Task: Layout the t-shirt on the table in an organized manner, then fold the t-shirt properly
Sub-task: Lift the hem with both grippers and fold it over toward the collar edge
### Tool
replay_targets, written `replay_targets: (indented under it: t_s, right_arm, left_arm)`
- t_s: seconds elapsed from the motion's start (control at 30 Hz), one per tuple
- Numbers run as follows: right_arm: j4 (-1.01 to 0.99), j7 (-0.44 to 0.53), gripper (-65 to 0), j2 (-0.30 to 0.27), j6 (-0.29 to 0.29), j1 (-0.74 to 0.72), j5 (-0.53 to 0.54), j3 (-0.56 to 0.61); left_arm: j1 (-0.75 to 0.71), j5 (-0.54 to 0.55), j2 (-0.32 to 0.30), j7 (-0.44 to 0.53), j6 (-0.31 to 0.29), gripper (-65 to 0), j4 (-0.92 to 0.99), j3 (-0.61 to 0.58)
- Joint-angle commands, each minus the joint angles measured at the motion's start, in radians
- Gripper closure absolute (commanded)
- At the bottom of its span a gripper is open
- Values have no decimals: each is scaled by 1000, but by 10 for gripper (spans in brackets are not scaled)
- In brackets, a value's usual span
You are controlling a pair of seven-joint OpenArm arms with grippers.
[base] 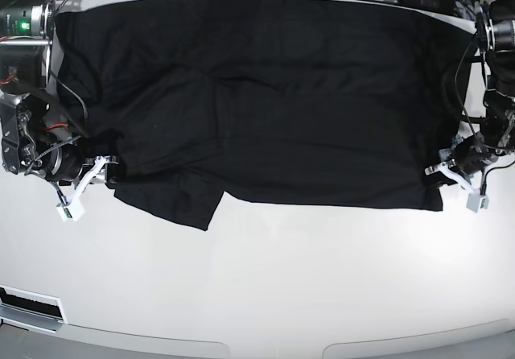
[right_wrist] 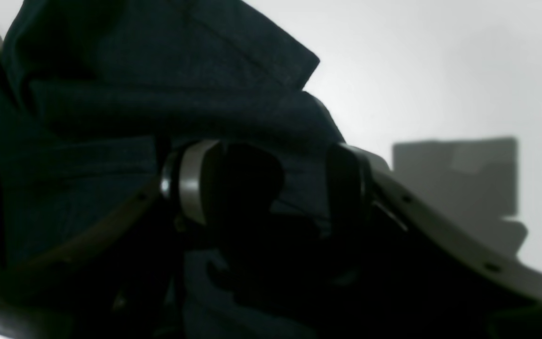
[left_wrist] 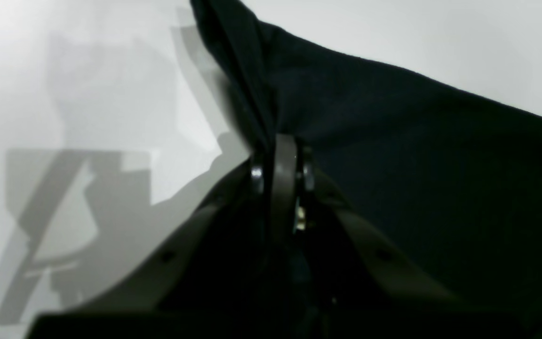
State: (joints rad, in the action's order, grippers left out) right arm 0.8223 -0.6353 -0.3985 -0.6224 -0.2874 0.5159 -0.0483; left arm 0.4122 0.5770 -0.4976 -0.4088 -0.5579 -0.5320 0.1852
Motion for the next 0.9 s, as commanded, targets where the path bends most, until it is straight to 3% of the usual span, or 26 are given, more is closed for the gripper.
replay_targets:
  t_s: [0.0, 0.17, 0.23, 0.37, 0.53, 0.6, 0.7, 0.87]
  right_arm:
    - [7, 6, -362, -10, -6, -23, 1, -5]
    - [7, 42, -362, 20, -51, -26, -33, -5]
    - [7, 70, -362, 28, -11, -26, -118, -5]
    - [7, 76, -362, 27, 89, -25, -158, -5]
    - [7, 79, -356, 30, 60, -26, -144, -5]
    - [7, 79, -276, 33, 3, -26, -128, -5]
    - [7, 110, -11, 32, -76, -29, -119, -5]
    - [46, 119, 0, 32, -76, -62, -125, -5]
  left_arm:
    - [23, 20, -20, 20, -8, 0, -11, 6]
    - [23, 31, -20, 19, -8, 0, -11, 6]
    - [23, 30, -20, 18, -15, 0, -11, 6]
    - [20, 31, -21, 16, -42, 0, -11, 6]
    - [15, 35, -20, 16, -49, 0, -11, 6]
    - [16, 35, -19, 16, -49, 0, -11, 6]
    - [15, 40, -18, 16, -49, 0, -11, 6]
    - [23, 42, -24, 19, -80, 0, -11, 6]
